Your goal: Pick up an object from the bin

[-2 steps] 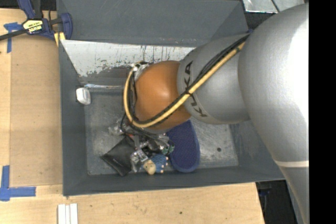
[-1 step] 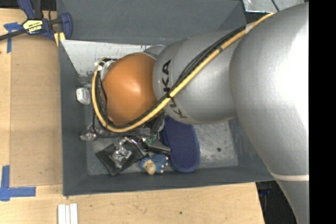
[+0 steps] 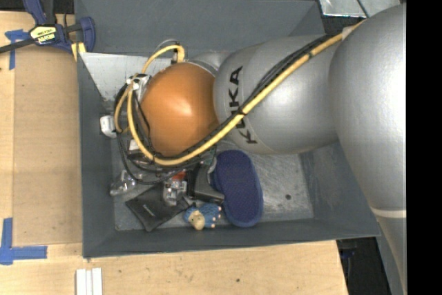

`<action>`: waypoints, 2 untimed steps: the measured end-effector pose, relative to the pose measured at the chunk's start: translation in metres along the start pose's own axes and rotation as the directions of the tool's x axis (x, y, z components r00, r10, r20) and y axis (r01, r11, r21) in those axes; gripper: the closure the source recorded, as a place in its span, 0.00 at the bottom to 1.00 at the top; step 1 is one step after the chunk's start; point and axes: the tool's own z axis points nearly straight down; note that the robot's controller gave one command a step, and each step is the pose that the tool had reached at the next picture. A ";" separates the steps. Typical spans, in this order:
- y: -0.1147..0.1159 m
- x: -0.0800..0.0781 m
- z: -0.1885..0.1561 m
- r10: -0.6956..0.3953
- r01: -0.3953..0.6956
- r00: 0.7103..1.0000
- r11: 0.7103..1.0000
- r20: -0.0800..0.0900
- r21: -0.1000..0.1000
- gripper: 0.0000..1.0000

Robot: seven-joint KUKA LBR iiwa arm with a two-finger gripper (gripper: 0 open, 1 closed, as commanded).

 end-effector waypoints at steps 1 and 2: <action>0.013 0.036 0.026 0.207 -0.207 0.978 0.978 0.008 0.005 0.00; 0.011 0.034 0.024 0.211 -0.211 0.977 0.977 0.005 0.003 0.00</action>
Offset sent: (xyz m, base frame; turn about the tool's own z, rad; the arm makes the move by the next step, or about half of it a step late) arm -0.0243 -0.0343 -0.0303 0.2068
